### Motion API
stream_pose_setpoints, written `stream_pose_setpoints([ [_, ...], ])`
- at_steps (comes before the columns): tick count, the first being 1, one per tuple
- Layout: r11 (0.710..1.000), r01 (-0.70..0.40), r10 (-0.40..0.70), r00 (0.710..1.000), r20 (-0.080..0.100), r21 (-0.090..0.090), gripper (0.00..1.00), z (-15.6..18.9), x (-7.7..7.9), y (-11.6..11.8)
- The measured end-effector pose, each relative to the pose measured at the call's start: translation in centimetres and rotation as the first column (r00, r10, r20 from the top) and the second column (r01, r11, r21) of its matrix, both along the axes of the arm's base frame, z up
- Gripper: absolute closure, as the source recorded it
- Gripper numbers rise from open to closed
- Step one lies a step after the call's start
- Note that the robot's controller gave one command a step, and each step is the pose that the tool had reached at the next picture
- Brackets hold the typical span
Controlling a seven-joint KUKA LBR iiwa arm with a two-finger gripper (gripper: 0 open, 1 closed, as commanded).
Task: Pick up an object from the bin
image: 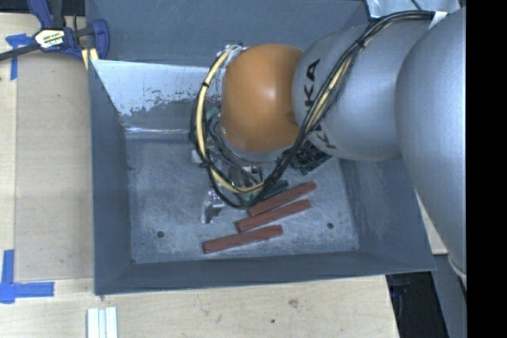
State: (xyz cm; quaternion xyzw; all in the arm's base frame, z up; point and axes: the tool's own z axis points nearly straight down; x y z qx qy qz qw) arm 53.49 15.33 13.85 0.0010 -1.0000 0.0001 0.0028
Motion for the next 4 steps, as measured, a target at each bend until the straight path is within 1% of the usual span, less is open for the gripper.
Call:
stream_pose_setpoints([
  [1, 1.0, 0.002, -0.002, 1.0, 0.008, 0.001, 0.0, 0.4, 0.2, -0.1],
  [2, 0.998, 0.066, -0.066, 0.998, 0.008, 0.002, 0.0, -1.1, -2.0, -4.9],
  [3, 0.999, -0.036, 0.036, 0.999, 0.007, -0.003, 0.0, -4.1, -3.6, -5.9],
  [4, 0.978, -0.208, 0.208, 0.978, 0.005, 0.002, 0.0, -4.0, -4.0, -7.7],
])
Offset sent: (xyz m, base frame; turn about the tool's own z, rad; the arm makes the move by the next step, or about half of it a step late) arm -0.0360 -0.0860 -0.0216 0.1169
